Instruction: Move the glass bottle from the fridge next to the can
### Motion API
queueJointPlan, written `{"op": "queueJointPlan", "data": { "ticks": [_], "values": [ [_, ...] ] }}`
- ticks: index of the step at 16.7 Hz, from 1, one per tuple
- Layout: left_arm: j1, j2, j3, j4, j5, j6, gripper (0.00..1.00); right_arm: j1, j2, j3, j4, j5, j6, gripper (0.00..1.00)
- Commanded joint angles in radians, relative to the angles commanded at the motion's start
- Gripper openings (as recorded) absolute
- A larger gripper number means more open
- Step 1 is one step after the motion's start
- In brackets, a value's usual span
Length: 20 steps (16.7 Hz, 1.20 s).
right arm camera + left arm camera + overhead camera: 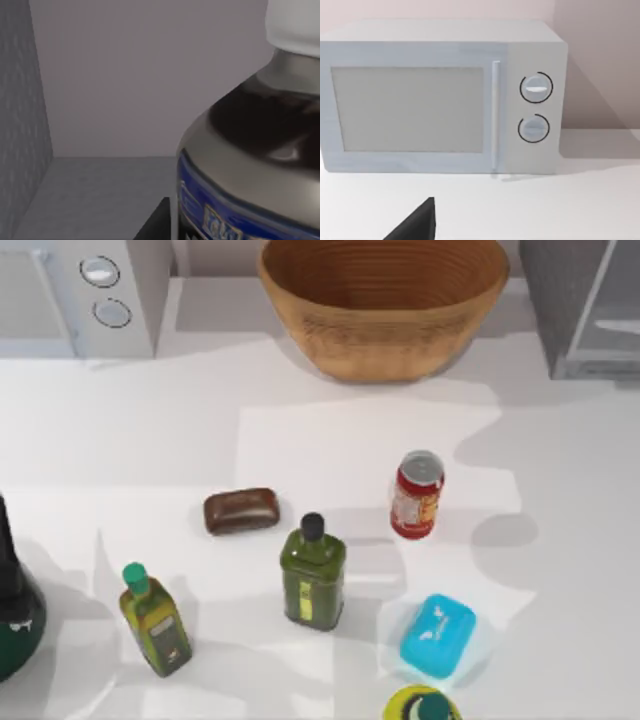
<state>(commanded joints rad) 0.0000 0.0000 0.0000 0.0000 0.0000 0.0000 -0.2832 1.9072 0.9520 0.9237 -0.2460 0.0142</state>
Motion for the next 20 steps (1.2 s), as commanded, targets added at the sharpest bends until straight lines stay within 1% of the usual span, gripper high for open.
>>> {"op": "queueJointPlan", "data": {
  "ticks": [2,4,10,12,15,20],
  "values": [
    [0.000,0.000,0.000,0.000,0.000,0.000,1.00,-0.014,-0.074,-0.110,0.039,-0.017,0.000,0.00],
    [0.000,0.000,0.000,0.000,0.000,0.000,1.00,-0.024,-0.128,-0.177,0.067,-0.029,0.000,0.00],
    [0.000,0.000,0.000,0.000,0.000,0.000,1.00,-0.020,-0.144,-0.200,0.078,-0.031,0.002,0.00],
    [0.000,0.000,0.000,0.000,0.000,0.000,1.00,0.014,-0.135,-0.221,0.112,0.004,0.001,0.00],
    [0.000,0.000,0.000,0.000,0.000,0.000,1.00,0.137,-0.111,-0.301,0.216,0.131,0.000,0.00],
    [0.000,0.000,0.000,0.000,0.000,0.000,1.00,0.468,-0.089,-0.499,0.433,0.456,-0.006,0.00]
  ]
}}
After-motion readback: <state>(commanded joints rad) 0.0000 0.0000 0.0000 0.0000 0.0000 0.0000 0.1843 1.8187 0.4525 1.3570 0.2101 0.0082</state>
